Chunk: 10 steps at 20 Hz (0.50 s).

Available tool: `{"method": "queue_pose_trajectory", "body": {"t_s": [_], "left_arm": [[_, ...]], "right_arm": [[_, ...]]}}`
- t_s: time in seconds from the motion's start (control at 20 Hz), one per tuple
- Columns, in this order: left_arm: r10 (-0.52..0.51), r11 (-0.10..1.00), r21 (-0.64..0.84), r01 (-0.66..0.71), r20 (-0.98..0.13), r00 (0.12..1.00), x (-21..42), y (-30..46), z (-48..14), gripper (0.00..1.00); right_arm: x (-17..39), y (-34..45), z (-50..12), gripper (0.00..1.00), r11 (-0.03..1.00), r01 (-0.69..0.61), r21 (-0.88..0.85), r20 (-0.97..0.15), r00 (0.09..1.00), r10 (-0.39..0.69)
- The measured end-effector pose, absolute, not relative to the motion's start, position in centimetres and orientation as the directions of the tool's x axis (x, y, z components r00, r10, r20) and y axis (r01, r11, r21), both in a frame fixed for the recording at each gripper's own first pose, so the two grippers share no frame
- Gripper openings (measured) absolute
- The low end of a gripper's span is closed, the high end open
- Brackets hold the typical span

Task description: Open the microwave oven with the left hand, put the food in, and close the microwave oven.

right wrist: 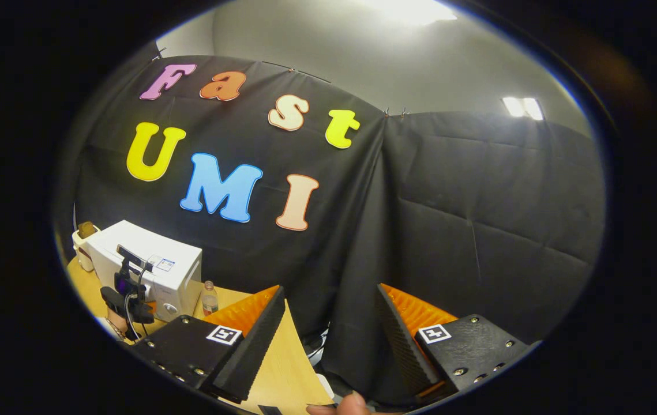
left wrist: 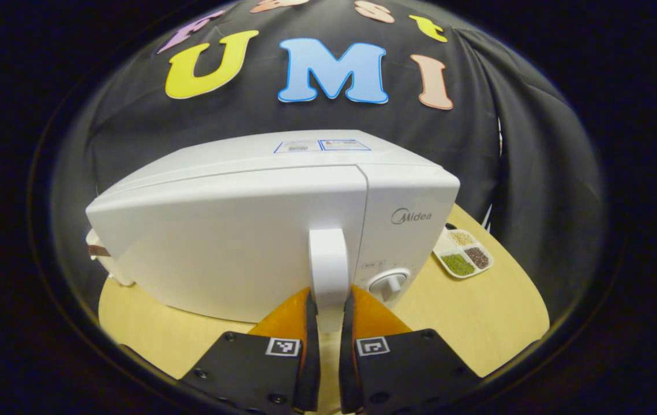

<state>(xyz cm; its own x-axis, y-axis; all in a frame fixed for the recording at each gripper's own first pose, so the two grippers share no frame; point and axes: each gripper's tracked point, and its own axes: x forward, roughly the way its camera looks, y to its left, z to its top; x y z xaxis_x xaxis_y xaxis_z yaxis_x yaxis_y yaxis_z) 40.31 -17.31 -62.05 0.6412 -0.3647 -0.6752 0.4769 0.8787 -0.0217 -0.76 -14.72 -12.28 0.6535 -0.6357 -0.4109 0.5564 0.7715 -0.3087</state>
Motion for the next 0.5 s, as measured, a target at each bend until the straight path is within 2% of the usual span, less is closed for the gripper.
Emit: {"method": "queue_pose_trajectory", "body": {"t_s": [0.2, 0.3, 0.5], "left_arm": [[-0.362, 0.898, -0.055, 0.436, -0.656, 0.663, 40.2, -17.2, -61.8, 0.14], [-0.359, 0.903, -0.060, 0.426, -0.654, 0.667, 40.1, -17.2, -61.8, 0.17], [-0.351, 0.900, -0.035, 0.435, -0.649, 0.675, 40.1, -17.2, -61.9, 0.12]], "right_arm": [[-1.7, -14.5, -11.9, 0.95, 0.784, 0.548, -0.292, -0.403, 0.673, -0.620], [-2.6, -14.8, -11.5, 0.95, 0.789, 0.541, -0.290, -0.391, 0.686, -0.614], [-5.4, -17.2, -10.5, 0.95, 0.787, 0.559, -0.261, -0.367, 0.697, -0.616]]}}
